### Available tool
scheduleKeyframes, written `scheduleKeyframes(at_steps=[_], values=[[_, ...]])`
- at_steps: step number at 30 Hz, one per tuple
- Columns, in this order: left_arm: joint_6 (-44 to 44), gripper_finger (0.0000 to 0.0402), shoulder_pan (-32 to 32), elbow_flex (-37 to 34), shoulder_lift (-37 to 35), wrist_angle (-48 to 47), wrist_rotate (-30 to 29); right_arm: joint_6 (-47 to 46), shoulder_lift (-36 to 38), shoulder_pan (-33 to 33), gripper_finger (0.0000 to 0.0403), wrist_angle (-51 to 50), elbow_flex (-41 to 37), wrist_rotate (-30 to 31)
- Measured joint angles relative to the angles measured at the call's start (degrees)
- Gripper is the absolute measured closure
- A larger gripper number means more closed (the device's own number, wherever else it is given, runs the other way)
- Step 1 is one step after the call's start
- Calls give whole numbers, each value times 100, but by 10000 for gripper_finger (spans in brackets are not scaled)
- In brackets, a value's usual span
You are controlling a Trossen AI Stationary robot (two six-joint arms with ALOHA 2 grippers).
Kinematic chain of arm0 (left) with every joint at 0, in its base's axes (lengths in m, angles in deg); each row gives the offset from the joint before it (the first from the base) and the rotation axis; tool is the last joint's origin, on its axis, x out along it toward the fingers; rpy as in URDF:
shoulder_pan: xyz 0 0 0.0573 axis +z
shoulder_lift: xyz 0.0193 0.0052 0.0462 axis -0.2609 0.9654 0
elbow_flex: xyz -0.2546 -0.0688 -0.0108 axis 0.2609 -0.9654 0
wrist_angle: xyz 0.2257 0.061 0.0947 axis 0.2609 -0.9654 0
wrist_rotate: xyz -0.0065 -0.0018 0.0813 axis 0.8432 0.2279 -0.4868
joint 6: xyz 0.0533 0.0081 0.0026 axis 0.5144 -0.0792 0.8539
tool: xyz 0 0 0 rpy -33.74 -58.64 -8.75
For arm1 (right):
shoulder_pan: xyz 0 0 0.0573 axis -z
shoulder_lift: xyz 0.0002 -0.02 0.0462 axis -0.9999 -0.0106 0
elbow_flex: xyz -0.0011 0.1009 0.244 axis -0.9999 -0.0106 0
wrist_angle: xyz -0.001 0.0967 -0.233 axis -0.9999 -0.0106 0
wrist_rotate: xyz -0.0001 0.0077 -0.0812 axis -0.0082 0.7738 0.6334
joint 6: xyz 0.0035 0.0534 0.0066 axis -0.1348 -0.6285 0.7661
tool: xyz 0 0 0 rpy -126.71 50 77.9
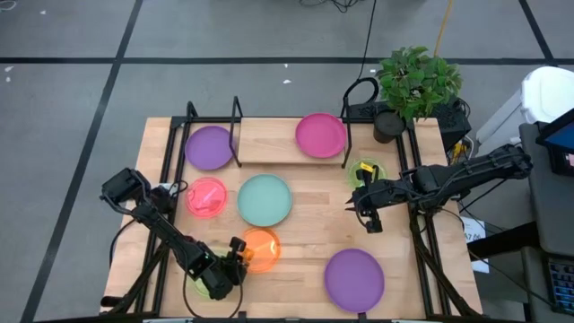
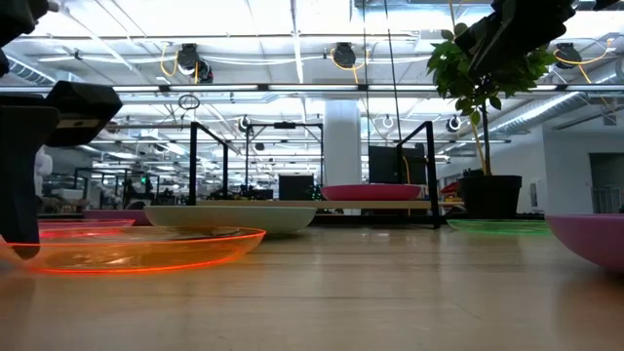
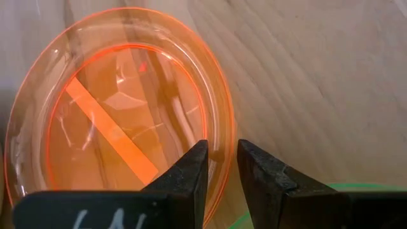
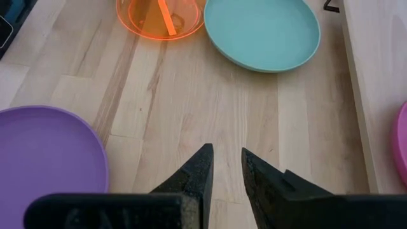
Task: Place and stack plates onto a shelf
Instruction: Put the small orange plate on the shelf
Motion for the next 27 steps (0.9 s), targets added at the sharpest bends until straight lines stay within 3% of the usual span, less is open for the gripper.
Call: scheduleKeyframes(at_steps=[15, 24, 27], values=[[-16, 311, 22, -4, 2, 1, -19, 11, 0, 0, 335, 2, 0, 0], [5, 392, 32, -7, 11, 1, -54, 15, 0, 0, 335, 4, 0, 0], [18, 394, 32, -8, 13, 21, -74, 15, 0, 0, 335, 4, 0, 0]])
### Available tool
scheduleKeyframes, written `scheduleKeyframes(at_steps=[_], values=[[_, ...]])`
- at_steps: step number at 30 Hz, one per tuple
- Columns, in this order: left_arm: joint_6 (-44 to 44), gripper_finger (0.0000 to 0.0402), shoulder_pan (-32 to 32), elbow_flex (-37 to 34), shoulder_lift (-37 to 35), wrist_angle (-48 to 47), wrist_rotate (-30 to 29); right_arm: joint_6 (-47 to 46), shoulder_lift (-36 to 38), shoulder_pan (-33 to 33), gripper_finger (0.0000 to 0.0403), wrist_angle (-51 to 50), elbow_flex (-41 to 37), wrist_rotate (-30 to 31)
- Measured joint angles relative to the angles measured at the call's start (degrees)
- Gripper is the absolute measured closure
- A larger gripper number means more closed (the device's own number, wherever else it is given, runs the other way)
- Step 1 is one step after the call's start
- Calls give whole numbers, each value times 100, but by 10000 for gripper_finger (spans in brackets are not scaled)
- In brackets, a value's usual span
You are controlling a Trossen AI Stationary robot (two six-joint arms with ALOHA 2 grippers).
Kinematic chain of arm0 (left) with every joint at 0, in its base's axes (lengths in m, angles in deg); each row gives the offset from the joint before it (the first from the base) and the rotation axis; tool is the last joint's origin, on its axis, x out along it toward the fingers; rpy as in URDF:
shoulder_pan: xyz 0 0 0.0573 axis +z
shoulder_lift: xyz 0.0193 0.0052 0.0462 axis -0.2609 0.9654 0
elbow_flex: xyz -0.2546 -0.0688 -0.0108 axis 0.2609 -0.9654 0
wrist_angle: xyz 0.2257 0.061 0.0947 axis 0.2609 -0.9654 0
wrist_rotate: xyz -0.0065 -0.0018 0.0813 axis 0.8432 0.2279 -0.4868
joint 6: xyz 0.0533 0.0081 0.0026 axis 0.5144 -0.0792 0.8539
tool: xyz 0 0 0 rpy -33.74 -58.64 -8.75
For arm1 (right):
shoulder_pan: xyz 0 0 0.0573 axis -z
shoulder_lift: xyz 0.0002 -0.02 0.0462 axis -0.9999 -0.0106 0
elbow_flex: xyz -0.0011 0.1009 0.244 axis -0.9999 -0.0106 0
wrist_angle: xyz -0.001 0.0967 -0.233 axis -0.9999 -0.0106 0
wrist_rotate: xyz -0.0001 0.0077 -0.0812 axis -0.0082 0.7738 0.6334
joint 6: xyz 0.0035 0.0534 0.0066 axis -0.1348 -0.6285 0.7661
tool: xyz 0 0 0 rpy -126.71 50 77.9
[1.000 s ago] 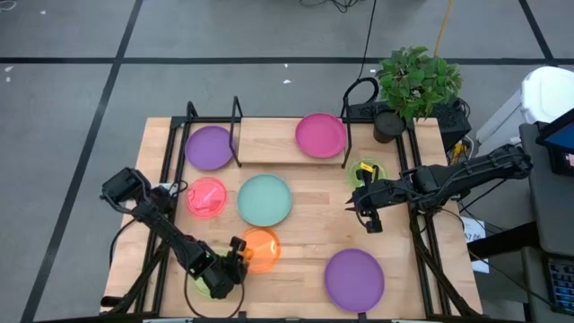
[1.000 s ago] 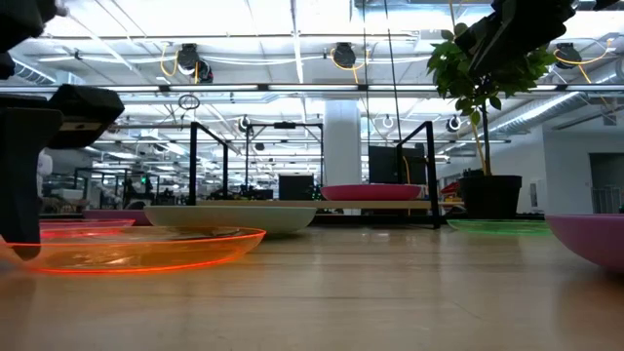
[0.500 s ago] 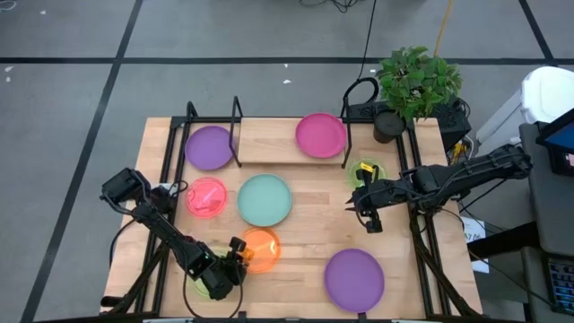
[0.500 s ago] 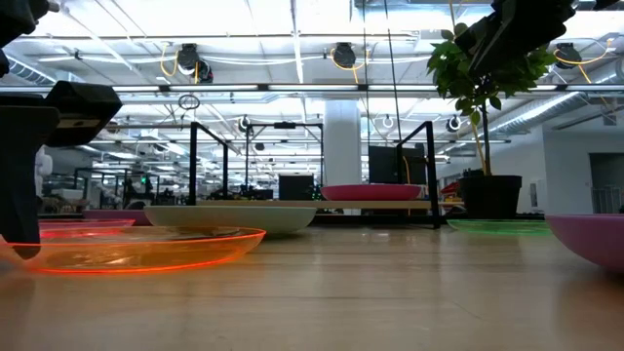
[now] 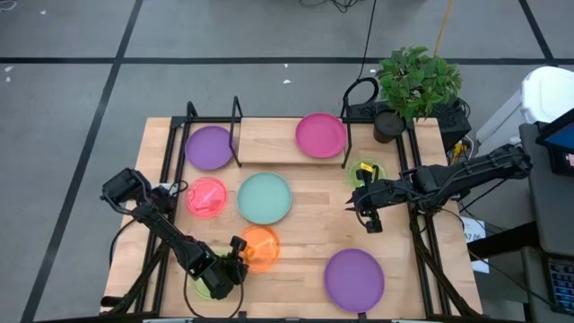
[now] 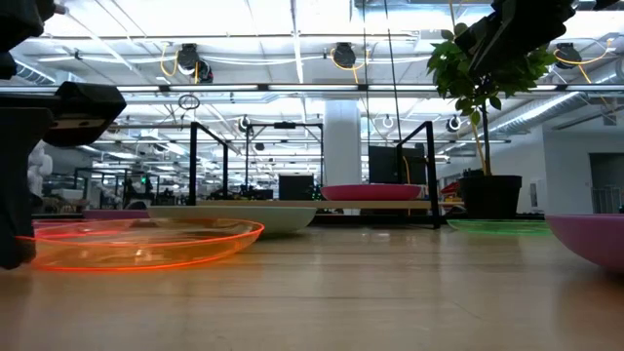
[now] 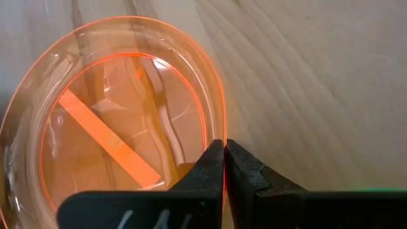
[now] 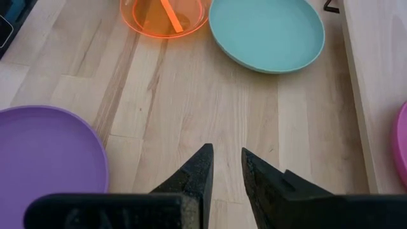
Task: Place and stack plates onto a shelf
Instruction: Put the small orange plate on the shelf
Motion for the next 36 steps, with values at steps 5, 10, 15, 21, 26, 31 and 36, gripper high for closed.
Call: scheduleKeyframes(at_steps=[5, 10, 15, 21, 26, 31, 36], values=[[-2, 394, -2, -8, 2, 153, -7, 2, 0, 0, 335, 0, 0, 0], [-3, 395, -2, 76, -55, 190, 5, 24, -1, 0, 335, 0, 0, 0], [184, 395, -17, 559, -55, -100, 46, 24, -2, 0, 335, 2, 0, 0], [717, 396, -6, 1276, -66, -687, -8, -12, -2, 0, 335, 0, 0, -4], [1018, 396, 140, 1852, -66, -1297, -412, -57, -2, 0, 335, -42, 0, -22], [1504, 396, 419, 2339, -70, -1887, -643, -61, -2, 0, 335, -42, 0, -22], [1865, 396, 800, 2769, -72, -2517, -704, -85, -2, 0, 335, -44, 0, -23]])
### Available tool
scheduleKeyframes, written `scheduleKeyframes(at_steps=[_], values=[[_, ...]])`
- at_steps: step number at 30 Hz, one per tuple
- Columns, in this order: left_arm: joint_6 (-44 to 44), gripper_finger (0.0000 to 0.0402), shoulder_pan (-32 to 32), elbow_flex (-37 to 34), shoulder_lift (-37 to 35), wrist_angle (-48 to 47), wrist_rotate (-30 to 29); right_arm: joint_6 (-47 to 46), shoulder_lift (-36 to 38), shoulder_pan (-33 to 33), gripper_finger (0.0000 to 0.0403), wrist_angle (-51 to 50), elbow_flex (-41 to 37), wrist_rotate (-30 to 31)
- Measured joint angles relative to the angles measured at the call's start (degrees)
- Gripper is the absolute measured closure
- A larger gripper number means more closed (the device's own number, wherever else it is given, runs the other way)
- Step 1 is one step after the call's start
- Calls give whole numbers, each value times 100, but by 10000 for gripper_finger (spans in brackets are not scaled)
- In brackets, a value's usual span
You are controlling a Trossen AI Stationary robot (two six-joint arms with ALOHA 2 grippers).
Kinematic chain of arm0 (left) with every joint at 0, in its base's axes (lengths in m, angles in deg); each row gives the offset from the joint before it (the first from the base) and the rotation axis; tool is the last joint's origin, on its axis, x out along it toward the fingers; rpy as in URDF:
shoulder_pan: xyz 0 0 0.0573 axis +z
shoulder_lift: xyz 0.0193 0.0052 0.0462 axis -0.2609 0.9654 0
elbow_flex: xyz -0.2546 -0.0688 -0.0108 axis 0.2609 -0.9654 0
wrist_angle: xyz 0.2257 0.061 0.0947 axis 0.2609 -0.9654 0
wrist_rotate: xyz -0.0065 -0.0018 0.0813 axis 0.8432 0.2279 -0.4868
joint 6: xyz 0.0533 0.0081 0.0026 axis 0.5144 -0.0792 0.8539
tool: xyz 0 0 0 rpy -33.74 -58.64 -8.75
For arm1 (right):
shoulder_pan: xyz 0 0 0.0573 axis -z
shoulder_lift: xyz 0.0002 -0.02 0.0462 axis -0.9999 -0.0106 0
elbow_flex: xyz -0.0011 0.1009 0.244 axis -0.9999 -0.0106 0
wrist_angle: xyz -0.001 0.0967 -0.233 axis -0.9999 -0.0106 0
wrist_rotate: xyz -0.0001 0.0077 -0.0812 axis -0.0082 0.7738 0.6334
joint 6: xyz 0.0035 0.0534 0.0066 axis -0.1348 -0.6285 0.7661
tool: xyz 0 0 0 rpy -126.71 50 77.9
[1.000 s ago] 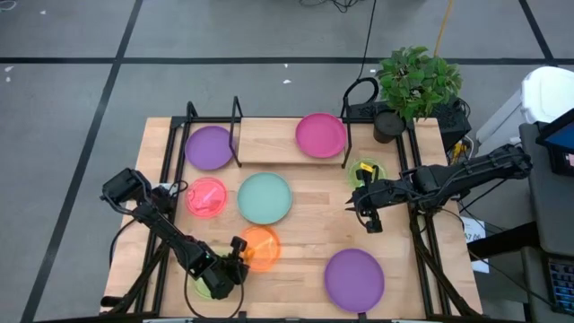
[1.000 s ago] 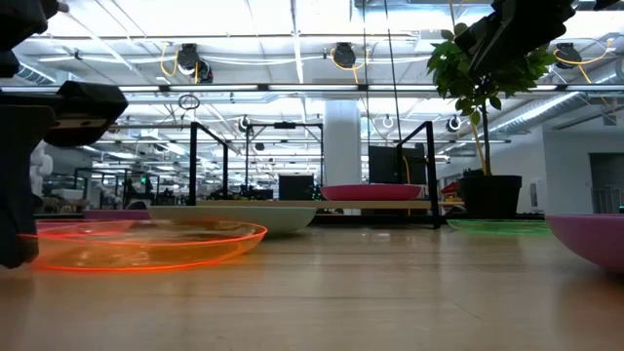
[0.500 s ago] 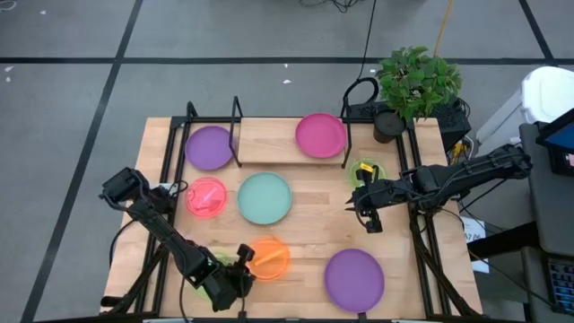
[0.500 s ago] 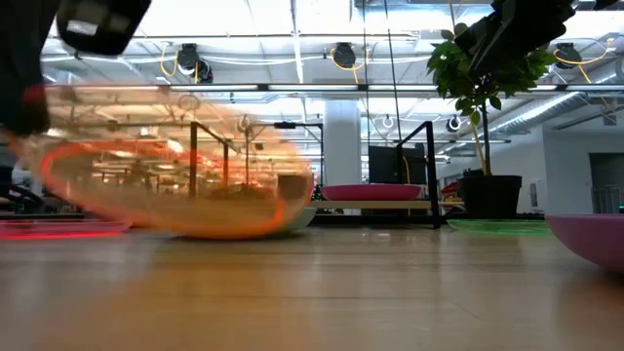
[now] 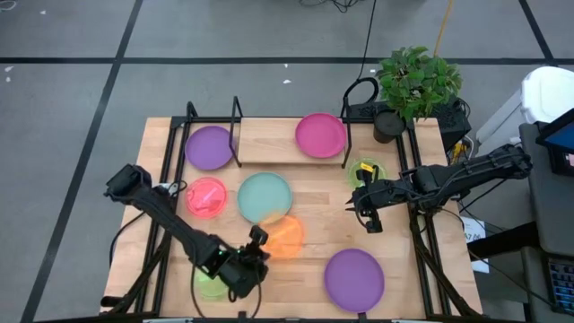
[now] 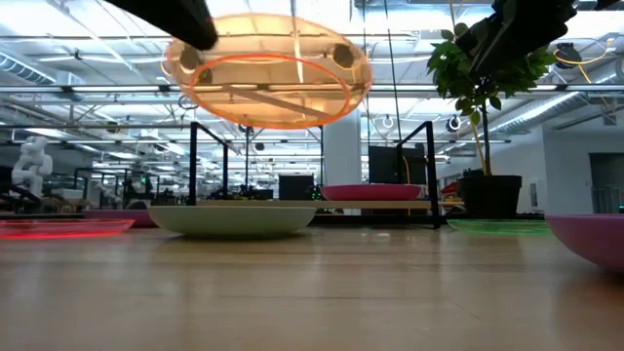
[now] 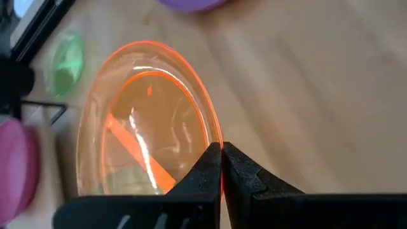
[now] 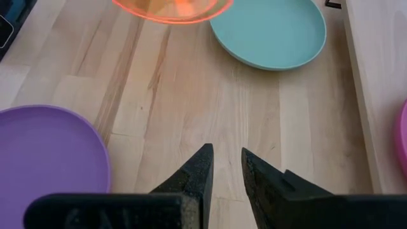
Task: Place and stack plates onto a shelf
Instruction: Put the small orange plate on the shelf
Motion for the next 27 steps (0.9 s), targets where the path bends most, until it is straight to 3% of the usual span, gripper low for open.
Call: scheduleKeyframes(at_steps=[6, 13, 20, 27], values=[[121, 396, 426, 345, -107, -758, -248, -87, 0, -2, 335, 1, 0, 0], [581, 396, 1011, 332, -702, -932, -418, -161, 0, -2, 335, -17, 0, -1], [967, 396, 1886, 330, -1201, -990, -443, -192, 0, -2, 335, -20, 0, 5], [1116, 396, 2940, 326, -1231, -843, -253, -190, 0, 0, 335, 2, 0, 14]])
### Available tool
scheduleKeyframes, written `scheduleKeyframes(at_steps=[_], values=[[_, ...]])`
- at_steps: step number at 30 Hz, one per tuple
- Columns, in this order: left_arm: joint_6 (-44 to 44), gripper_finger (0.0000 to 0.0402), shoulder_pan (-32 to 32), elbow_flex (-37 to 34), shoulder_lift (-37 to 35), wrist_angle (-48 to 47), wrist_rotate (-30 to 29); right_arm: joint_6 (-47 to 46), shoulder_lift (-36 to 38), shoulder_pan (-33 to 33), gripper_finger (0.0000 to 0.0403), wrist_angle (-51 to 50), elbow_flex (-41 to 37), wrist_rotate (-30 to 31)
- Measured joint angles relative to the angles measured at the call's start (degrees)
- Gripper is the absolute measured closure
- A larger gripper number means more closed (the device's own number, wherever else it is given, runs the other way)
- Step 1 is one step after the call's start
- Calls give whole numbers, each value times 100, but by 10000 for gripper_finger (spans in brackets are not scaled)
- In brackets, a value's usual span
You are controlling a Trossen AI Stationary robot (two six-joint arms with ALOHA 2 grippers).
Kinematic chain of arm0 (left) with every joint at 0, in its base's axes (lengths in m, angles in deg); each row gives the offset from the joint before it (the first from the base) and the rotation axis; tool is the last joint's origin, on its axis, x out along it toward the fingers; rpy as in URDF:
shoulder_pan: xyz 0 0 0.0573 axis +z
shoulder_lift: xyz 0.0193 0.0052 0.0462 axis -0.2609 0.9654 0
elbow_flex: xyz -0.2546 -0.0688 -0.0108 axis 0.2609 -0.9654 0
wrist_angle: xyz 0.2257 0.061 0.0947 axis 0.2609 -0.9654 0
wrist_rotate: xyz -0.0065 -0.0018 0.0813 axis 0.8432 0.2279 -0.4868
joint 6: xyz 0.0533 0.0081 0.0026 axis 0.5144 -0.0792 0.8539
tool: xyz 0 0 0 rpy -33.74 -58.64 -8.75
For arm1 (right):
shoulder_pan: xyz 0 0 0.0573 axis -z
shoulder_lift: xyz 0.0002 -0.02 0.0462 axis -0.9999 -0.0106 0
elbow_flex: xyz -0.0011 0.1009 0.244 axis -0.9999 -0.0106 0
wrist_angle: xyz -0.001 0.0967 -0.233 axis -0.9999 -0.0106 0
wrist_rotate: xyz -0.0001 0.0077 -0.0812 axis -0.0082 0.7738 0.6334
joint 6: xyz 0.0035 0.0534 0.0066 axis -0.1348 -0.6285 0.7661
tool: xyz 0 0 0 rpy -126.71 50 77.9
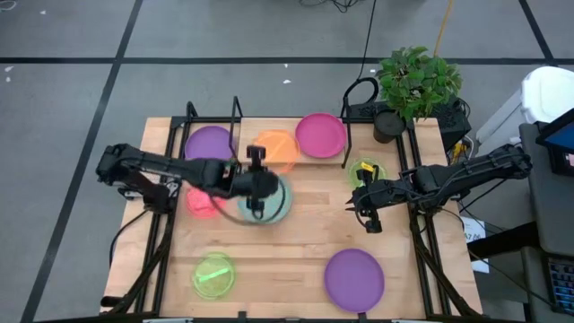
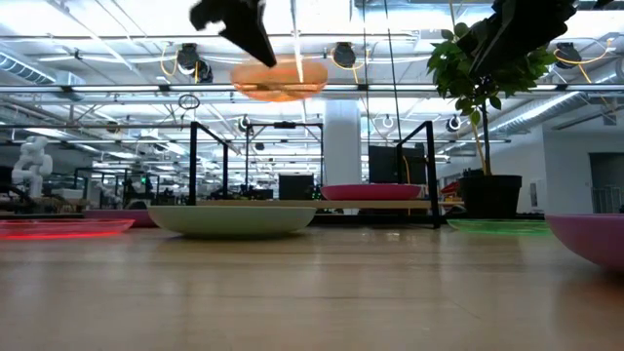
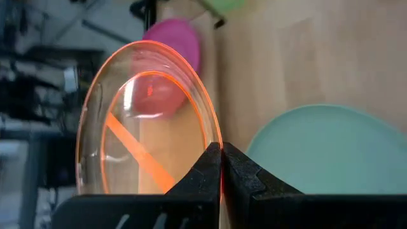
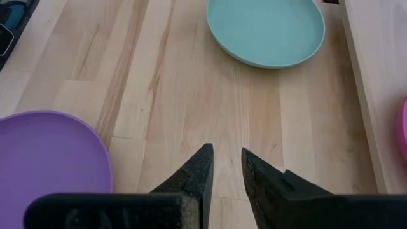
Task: Place and stack plates onto a shelf
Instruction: Put the small orange plate on the shelf
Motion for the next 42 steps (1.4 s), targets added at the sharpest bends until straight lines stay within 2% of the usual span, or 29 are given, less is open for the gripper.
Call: scheduleKeyframes(at_steps=[5, 13, 26, 33, 42], values=[[-178, 396, 545, -36, 86, 31, 141, 0, 0, 0, 335, -2, 0, 7], [-71, 396, 1098, -510, 74, 846, 465, -2, 0, 0, 335, -2, 0, 9], [42, 396, 1702, -1633, 77, 2081, 494, 12, 0, 0, 335, 2, 0, 9], [124, 396, 2020, -2245, 77, 3016, 803, 96, 0, 0, 335, 92, 0, 11], [154, 396, 2322, -2681, 77, 3521, 874, 150, 0, 0, 335, 92, 0, 11]])
